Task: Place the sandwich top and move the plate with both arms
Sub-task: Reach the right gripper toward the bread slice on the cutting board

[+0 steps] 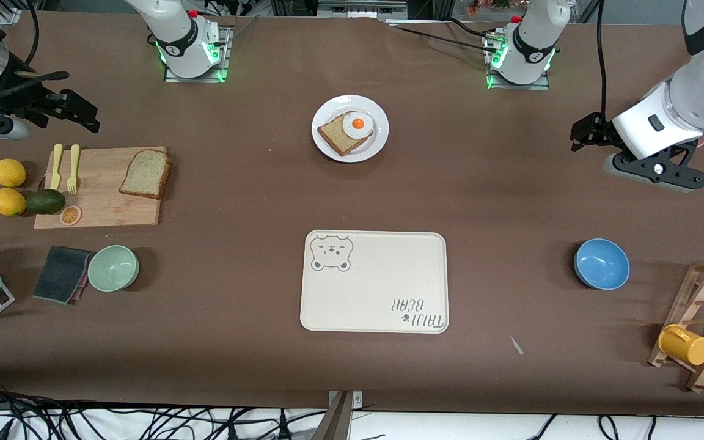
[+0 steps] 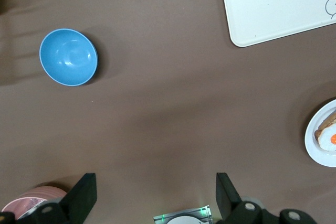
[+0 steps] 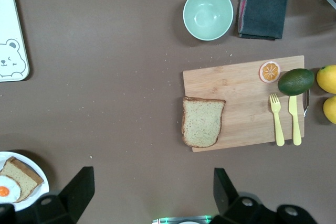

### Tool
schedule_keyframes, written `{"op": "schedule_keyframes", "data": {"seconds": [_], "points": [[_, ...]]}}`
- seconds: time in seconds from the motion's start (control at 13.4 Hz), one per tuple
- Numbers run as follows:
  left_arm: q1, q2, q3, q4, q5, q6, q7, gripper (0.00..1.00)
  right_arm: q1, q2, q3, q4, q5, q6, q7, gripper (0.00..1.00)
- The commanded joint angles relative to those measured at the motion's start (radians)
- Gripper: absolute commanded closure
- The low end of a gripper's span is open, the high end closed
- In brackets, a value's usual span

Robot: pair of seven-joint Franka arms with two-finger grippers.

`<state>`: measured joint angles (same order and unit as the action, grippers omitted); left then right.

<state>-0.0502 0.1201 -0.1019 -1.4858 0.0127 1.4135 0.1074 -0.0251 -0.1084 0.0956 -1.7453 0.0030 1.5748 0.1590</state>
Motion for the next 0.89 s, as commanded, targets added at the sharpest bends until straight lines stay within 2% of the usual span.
{"op": "schedule_keyframes", "data": {"seconds": [0.0, 0.22, 0.45, 0.82], "points": [[0.003, -0.011, 0.004, 0.005, -0.034, -0.010, -0.002, 0.00, 0.002, 0.001, 0.030, -0.052, 0.006, 0.033, 0.020, 0.00], [0.004, -0.011, 0.005, 0.005, -0.034, -0.011, -0.002, 0.00, 0.002, -0.001, 0.068, -0.146, 0.000, 0.112, 0.039, 0.00], [0.004, -0.010, 0.004, 0.005, -0.034, -0.010, 0.001, 0.00, 0.007, 0.004, 0.159, -0.250, -0.087, 0.237, 0.101, 0.00], [0.004, -0.011, 0.005, 0.005, -0.034, -0.010, 0.005, 0.00, 0.005, -0.001, 0.190, -0.449, -0.156, 0.419, 0.158, 0.00]]}}
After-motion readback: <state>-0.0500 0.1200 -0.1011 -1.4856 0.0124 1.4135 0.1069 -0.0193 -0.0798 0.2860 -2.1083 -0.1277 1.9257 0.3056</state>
